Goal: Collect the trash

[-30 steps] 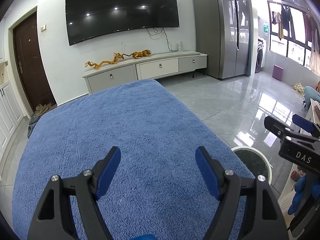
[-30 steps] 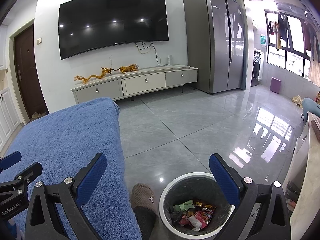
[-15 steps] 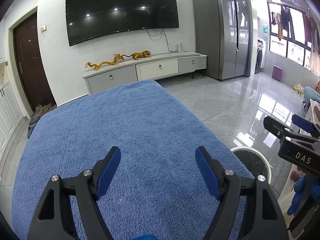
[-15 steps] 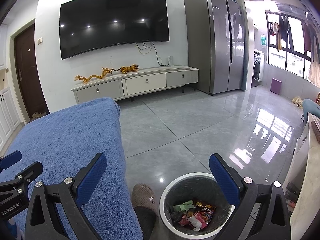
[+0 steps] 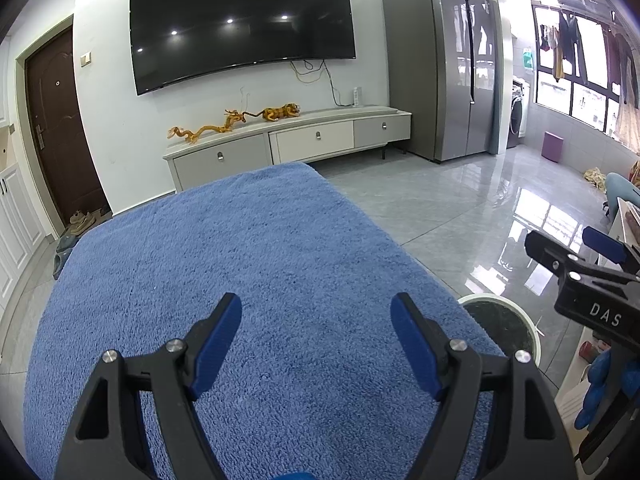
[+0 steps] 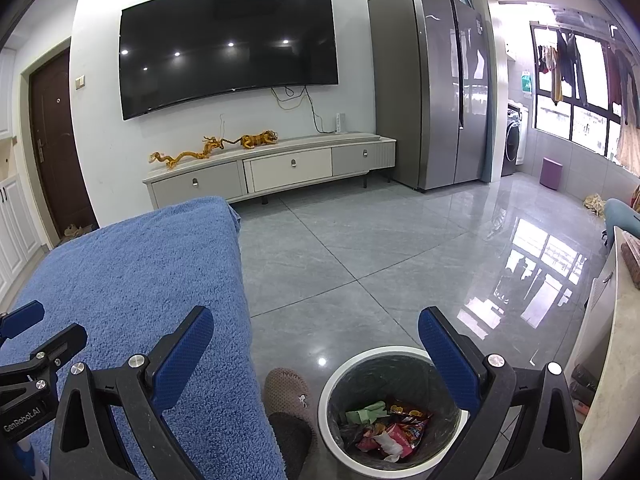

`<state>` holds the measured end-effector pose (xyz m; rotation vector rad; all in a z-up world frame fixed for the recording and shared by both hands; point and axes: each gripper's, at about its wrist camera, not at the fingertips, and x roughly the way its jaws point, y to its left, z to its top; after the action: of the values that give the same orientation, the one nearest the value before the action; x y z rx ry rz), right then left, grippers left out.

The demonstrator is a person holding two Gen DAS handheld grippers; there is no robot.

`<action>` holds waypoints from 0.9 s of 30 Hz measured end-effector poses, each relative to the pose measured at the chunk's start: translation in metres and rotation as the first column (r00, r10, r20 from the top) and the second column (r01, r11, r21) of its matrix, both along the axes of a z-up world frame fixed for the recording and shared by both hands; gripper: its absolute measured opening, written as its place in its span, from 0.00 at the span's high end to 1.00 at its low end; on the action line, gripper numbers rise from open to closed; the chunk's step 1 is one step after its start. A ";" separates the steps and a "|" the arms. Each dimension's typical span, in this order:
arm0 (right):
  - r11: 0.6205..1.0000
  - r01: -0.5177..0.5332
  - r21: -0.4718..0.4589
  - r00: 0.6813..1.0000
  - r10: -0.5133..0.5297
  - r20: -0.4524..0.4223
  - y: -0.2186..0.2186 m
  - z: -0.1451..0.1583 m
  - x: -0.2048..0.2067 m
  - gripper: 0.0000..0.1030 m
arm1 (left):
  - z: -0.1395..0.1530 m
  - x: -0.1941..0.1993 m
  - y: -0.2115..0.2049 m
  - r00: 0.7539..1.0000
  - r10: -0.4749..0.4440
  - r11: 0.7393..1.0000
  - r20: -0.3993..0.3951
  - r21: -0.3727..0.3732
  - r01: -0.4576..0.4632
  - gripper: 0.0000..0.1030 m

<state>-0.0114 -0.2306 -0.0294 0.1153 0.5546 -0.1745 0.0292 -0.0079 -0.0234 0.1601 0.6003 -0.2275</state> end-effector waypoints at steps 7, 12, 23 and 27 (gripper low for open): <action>1.000 -0.005 -0.003 1.000 0.005 0.002 0.001 0.004 -0.002 0.00 | 0.001 -0.001 0.000 1.000 0.000 1.000 0.004 -0.003 0.000 0.26; 1.000 -0.010 -0.009 1.000 0.010 0.004 0.005 0.010 -0.004 0.00 | 0.002 -0.003 0.000 1.000 -0.002 1.000 0.009 -0.005 0.002 0.26; 1.000 -0.015 -0.016 1.000 0.016 0.016 0.010 0.013 -0.007 0.00 | 0.008 -0.011 0.000 0.999 -0.012 1.000 0.031 -0.006 0.012 0.26; 1.000 -0.009 -0.016 1.000 0.009 0.022 0.010 0.013 -0.008 0.00 | 0.010 -0.014 -0.002 0.999 -0.017 1.000 0.036 -0.006 0.017 0.26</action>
<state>-0.0198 -0.2210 -0.0162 0.0991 0.5311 -0.1689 0.0148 -0.0095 -0.0136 0.1635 0.5630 -0.2427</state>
